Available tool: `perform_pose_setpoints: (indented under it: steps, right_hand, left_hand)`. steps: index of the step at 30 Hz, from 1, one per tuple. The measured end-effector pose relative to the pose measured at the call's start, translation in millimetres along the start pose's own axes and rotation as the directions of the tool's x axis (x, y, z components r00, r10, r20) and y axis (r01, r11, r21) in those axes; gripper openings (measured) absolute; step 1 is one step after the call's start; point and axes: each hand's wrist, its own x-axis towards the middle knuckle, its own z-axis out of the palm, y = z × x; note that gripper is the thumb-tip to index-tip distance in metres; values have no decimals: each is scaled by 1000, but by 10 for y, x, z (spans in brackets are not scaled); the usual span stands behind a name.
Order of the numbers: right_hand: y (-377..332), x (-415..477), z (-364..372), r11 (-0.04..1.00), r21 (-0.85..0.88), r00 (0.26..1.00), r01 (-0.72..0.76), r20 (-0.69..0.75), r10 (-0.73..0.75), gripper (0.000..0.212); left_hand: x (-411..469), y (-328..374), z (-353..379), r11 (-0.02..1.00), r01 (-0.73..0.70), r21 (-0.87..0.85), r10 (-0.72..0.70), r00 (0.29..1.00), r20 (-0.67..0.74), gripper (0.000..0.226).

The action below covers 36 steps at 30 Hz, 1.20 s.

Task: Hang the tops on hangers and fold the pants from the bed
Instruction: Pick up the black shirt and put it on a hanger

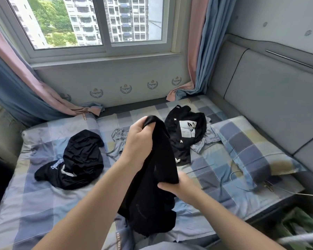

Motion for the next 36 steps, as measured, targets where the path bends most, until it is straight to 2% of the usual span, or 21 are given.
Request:
perform_pose_setpoints:
  steps: [4, 6, 8, 12, 15, 19, 22, 25, 28, 30, 32, 34, 36]
  right_hand:
    - [280, 85, -90, 992, -118, 993, -51, -114, 38, 11]
    - [355, 93, -235, 981, -179, 984, -74, -171, 44, 13]
    - [351, 105, -441, 978, -196, 968, -77, -252, 26, 7]
    - [137, 77, -904, 980, -195, 922, -49, -387, -31, 26]
    - [-111, 40, -1136, 990, -141, 907, 10, -416, -68, 31]
    - [-459, 3, -1162, 994, -76, 917, 82, -384, -105, 24]
    - [-726, 7, -1029, 995, -27, 908, 99, -406, -102, 26]
    - [-991, 41, -914, 983, 135, 882, 128, -468, -51, 30]
    - [-1252, 14, -883, 918, 330, 862, 218, -506, -23, 30]
    - [-1425, -38, -876, 873, 397, 867, 282, -494, -55, 31]
    - [-1589, -92, -866, 842, 422, 867, 336, -487, -101, 30]
    - [-1724, -130, -862, 816, 425, 849, 393, -508, -145, 31]
    - [-1814, -156, -874, 791, 419, 827, 446, -531, -185, 32]
  left_hand:
    - [52, 32, -81, 1000, -15, -6, 15, 998, -57, 31]
    - [112, 3, -151, 1000, 3, -14, -4, 994, -106, 30]
    - [172, -53, -219, 997, 43, -58, -52, 986, -159, 30]
    - [278, -222, -321, 978, 157, -137, -185, 957, -222, 24]
    - [293, -331, -332, 964, 220, -153, -246, 952, -182, 25]
    - [277, -441, -276, 970, 242, -22, -243, 969, -55, 22]
    - [226, -513, -190, 961, 256, 108, -267, 958, 107, 13]
    - [140, -637, -112, 926, 259, 276, -335, 901, 275, 11]
    - [45, -829, -30, 839, 235, 491, -448, 811, 376, 34]
    - [-18, -975, 50, 794, 197, 575, -484, 778, 401, 54]
    - [-75, -1108, 141, 797, 181, 576, -473, 781, 408, 62]
    - [-107, -1236, 224, 808, 161, 566, -424, 826, 371, 56]
    - [-107, -1342, 264, 812, 143, 566, -352, 893, 279, 39]
